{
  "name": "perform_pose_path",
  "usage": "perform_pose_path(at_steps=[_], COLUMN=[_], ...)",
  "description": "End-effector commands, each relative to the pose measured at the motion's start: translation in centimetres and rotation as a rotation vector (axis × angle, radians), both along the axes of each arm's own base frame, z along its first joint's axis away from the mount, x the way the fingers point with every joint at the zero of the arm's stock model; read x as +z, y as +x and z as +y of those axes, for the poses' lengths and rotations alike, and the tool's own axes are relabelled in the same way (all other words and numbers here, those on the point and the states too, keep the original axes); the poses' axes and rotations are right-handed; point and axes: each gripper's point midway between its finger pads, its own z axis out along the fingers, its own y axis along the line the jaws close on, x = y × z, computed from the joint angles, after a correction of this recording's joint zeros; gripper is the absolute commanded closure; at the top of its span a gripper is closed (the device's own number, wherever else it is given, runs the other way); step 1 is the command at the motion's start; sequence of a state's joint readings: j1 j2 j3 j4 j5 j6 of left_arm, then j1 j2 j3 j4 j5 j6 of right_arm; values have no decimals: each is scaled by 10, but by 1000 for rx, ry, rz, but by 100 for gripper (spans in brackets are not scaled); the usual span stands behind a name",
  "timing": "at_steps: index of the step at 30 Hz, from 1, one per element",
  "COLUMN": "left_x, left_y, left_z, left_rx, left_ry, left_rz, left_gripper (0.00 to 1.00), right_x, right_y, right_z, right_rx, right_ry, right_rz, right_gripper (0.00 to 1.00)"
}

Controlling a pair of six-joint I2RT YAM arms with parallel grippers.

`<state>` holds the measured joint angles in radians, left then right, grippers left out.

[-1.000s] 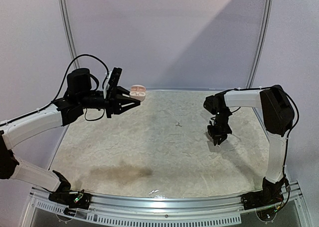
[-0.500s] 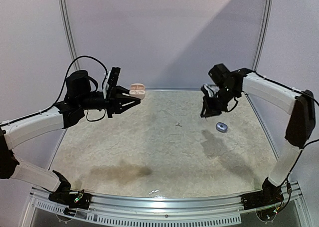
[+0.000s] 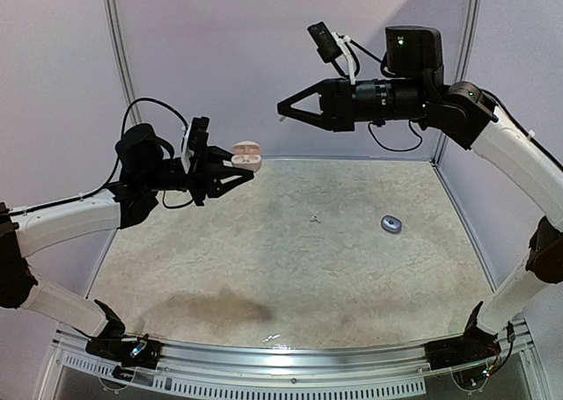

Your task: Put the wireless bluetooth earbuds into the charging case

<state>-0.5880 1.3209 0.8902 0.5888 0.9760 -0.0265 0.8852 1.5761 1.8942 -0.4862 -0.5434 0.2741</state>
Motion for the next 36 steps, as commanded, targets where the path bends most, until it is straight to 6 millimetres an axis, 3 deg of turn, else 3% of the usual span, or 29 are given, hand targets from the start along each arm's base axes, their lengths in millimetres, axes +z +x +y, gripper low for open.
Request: perform_pose_path(at_steps=[1,8,12,16,21,26,32,36], left_x=[7,4,0,0,7,14,10,6], left_y=[-20,-33,-33,-10,31,50,62,65], left_z=[-5,-6,-6,-9,-4,3,5,4], left_rx=[-93,-173,-153,16,346,529,619,625], left_ry=[-1,27,42,51,23,-41,-33,-18], left_rz=[-123,-165,-225,-258,-272,-303,-334,-345], left_gripper=[100,100,100,100,100,100,100,100], right_x=[-1,-14,-20,-22,-12,-17,-36,-29], right_y=[-21,-46,-49,-33,13,41,51,46], right_z=[25,38,41,46,39,30,38,45], right_rx=[136,221,230,146,-145,-342,-417,-412], right_ry=[28,-22,-41,-43,2,91,105,106], right_rz=[-58,-177,-184,-148,-88,61,217,186], right_gripper=[100,100,100,100,100,100,100,100])
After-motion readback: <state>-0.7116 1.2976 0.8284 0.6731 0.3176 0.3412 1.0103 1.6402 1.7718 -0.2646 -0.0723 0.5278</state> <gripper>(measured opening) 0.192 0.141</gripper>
